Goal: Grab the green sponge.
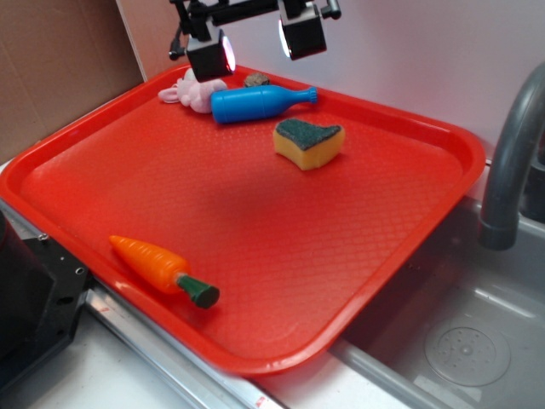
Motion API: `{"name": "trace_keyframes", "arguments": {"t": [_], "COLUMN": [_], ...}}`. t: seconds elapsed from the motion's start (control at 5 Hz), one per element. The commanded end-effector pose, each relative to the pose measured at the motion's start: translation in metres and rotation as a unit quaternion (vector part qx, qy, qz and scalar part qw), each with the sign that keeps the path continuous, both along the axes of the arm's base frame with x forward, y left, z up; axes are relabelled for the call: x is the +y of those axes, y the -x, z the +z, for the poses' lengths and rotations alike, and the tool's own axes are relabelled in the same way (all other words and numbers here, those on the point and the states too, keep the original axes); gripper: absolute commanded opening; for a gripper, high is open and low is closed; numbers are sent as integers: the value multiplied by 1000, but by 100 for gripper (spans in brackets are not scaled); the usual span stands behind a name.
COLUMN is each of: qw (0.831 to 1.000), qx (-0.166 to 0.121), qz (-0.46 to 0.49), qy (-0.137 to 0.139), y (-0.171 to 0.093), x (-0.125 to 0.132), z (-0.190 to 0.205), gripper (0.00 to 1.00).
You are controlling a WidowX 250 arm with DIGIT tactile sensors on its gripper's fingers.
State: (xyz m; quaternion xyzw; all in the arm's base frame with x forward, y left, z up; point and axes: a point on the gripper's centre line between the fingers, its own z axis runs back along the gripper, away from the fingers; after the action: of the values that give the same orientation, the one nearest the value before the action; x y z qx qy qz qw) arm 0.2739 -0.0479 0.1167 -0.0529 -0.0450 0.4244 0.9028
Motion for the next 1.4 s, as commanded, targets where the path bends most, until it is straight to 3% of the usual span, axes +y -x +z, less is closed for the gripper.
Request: {"name": "trace_keyframes", "arguments": {"t": [0.0,0.8,1.0,1.2], "qw": [998,1000,1000,994], "qx": [-13,12,18,12], "qz": [46,28,-8,-104], "qy": [-28,-5,-13,9], "y": [-11,-50,-47,-43], "x": [19,11,6,3], "z": [-33,-71,-71,-55], "gripper": [100,100,0,0]}}
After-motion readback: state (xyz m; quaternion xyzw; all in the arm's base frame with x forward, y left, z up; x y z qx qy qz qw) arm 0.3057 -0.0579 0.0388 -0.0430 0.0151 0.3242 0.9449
